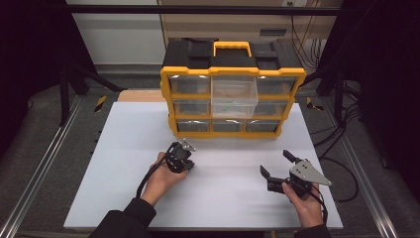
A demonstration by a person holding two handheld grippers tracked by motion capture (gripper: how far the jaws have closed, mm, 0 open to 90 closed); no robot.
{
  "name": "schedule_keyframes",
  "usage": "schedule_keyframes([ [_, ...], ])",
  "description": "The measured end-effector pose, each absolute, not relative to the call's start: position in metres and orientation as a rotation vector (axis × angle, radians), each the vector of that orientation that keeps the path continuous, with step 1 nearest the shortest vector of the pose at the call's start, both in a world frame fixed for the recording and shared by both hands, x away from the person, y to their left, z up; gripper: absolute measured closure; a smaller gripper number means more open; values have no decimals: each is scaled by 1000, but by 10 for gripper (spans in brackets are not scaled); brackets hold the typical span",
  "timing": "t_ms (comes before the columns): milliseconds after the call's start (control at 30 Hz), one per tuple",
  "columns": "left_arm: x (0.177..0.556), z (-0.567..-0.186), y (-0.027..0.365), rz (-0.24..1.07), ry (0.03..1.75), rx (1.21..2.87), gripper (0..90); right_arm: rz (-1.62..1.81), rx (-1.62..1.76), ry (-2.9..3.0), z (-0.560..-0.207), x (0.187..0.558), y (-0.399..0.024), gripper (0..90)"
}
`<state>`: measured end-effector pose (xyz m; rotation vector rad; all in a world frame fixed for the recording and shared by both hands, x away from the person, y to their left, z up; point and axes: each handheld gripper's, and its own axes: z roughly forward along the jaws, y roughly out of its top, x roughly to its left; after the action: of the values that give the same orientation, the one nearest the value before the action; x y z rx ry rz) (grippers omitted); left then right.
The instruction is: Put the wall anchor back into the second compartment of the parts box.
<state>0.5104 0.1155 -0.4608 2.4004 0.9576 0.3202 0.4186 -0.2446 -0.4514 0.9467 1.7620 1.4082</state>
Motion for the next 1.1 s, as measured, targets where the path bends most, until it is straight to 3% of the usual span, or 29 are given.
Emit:
schedule_keyframes([
  [1100,489,-419,122,430,817,2306,837,1398,945,1774,-452,419,-243,55],
])
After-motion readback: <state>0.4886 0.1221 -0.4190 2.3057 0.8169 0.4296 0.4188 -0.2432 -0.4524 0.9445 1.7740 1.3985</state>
